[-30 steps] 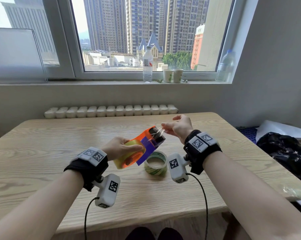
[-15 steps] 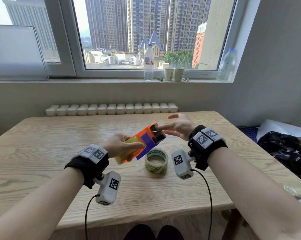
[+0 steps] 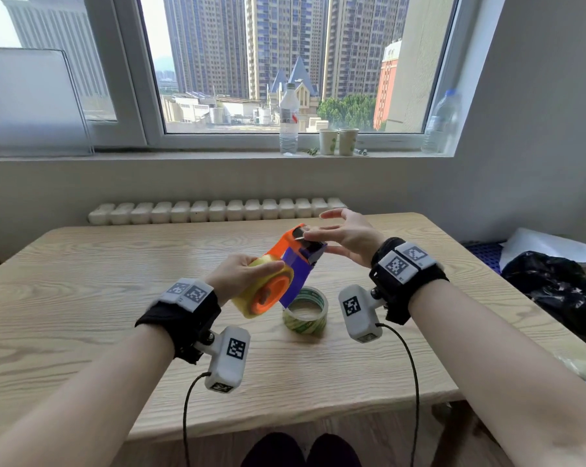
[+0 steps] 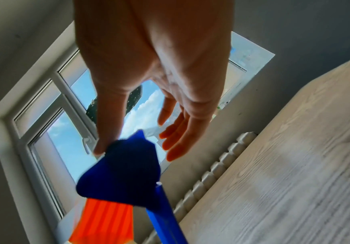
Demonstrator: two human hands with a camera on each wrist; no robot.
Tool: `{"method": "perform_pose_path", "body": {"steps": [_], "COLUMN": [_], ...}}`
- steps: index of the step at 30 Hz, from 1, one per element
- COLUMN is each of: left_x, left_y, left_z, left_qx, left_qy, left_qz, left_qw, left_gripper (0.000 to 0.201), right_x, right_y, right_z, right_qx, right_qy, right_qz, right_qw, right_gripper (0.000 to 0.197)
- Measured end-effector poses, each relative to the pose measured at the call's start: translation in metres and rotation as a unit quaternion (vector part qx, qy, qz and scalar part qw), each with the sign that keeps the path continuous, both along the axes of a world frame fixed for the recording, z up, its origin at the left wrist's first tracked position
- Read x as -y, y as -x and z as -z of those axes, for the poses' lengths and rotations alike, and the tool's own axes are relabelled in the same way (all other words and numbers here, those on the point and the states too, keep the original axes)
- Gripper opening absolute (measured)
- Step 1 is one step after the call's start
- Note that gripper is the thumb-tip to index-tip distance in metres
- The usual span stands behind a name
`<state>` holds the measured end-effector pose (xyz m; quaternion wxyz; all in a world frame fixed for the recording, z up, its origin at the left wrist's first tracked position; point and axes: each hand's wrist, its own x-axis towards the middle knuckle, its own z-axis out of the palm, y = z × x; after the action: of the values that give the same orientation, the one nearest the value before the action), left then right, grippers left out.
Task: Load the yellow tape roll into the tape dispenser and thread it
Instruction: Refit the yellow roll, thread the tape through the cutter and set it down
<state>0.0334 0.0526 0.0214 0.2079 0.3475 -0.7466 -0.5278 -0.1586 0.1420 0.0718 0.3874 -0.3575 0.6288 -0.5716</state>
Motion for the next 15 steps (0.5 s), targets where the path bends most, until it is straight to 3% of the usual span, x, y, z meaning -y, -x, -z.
{"method": "perform_pose_path", "body": {"steps": [5, 10, 12, 15], "left_x": [-0.002, -0.009, -0.009, -0.007], "left_y": [0.000, -0.003, -0.007, -0.011], "left_z": [-0.006, -0.010, -0.011, -0.011], "left_qx": [-0.001, 0.007, 0.014, 0.015], "left_qy": [0.011, 0.023, 0.024, 0.037], "left_qz": [0.005, 0.019, 0.033, 0.044], "left_qw": [1.000, 1.000, 0.999, 0.998], "left_gripper": [0.028, 0.017, 0.025, 0.032], "right_x": [-0.002, -0.001, -0.003, -0.005], "right_y": [0.003, 0.008, 0.011, 0.014], "right_z": [-0.001, -0.002, -0.005, -0.008], "right_qx": [0.005, 0.075, 0.113, 0.154], "right_qy": [0.031, 0.012, -0.018, -0.067], "right_qz": [-0.014, 0.014, 0.023, 0.009], "right_qw": [0.999, 0.997, 0.993, 0.986], "right_gripper": [0.062, 0.020, 0.010, 0.014]}}
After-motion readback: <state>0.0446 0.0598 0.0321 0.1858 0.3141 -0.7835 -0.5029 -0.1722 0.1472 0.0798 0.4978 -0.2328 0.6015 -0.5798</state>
